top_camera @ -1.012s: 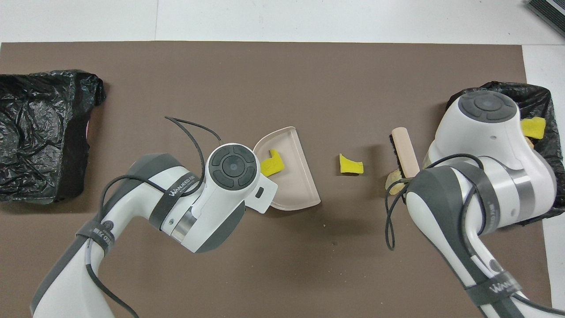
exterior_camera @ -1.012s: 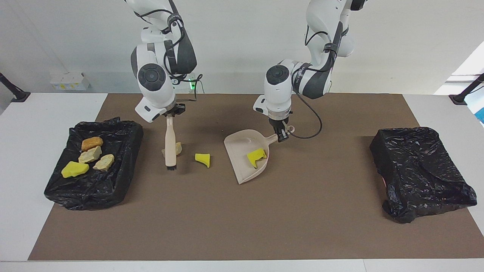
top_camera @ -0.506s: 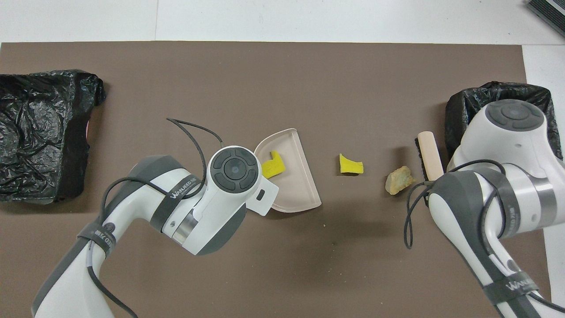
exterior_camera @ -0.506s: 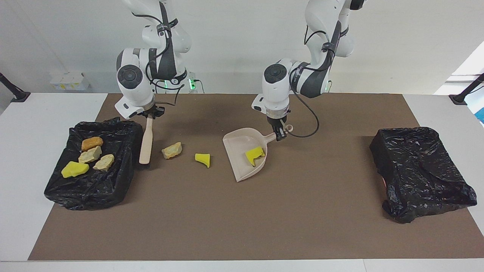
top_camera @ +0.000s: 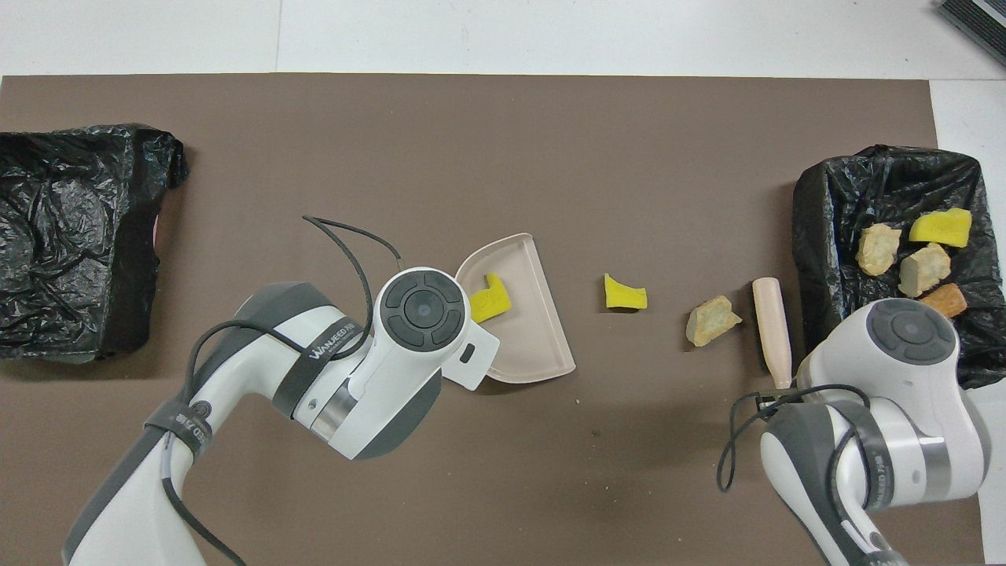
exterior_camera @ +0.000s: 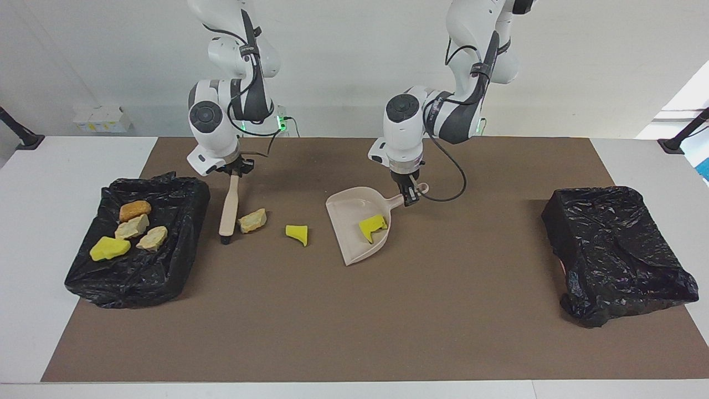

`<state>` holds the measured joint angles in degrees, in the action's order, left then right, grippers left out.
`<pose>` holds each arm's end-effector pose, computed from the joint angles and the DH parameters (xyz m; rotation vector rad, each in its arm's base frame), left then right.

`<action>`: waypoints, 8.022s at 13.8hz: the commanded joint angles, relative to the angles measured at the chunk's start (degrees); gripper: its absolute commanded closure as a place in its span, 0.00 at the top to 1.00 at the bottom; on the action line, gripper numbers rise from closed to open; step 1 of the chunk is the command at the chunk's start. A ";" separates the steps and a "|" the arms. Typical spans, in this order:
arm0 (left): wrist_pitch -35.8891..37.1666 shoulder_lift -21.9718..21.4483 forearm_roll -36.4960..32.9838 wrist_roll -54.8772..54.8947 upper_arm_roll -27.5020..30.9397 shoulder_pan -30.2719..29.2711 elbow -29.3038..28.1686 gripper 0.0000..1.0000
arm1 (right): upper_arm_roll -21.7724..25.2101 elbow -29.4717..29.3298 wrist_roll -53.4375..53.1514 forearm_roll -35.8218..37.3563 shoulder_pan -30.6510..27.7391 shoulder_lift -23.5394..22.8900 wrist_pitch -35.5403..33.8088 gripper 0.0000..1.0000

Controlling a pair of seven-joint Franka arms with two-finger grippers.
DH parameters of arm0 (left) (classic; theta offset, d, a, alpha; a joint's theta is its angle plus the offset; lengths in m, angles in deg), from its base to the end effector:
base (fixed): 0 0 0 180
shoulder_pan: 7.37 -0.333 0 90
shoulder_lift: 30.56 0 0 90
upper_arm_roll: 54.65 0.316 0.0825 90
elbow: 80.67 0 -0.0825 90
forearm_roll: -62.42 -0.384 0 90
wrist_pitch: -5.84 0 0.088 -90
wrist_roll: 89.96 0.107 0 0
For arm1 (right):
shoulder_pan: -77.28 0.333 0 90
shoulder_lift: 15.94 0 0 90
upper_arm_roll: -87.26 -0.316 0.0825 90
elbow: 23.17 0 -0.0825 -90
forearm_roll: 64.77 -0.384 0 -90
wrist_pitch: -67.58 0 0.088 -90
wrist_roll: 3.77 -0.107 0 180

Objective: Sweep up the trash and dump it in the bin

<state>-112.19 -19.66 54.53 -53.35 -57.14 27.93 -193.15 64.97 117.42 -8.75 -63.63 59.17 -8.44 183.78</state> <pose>0.4670 -0.3519 0.3710 -2.3458 1.9136 0.1390 0.4294 0.0284 0.3229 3.0187 -0.0197 -0.4544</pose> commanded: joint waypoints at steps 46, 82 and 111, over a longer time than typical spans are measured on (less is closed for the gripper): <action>4.74 -9.15 2.96 49.77 1.08 -38.97 4.10 0.00 | -0.29 -16.49 -28.22 -15.55 37.79 -5.03 -9.86 0.00; 19.48 -3.52 -61.89 28.71 1.17 -41.74 19.32 0.00 | 0.59 -49.62 -2.60 1.93 14.27 -10.22 -28.66 1.00; 19.89 8.60 5.59 -45.71 0.29 -11.49 26.96 0.00 | 7.44 -51.12 6.21 3.52 5.81 -8.99 -29.90 1.00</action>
<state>-89.91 -14.88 56.76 -92.37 -57.88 14.87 -170.56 71.84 66.91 -4.32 -60.24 66.34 -17.29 154.06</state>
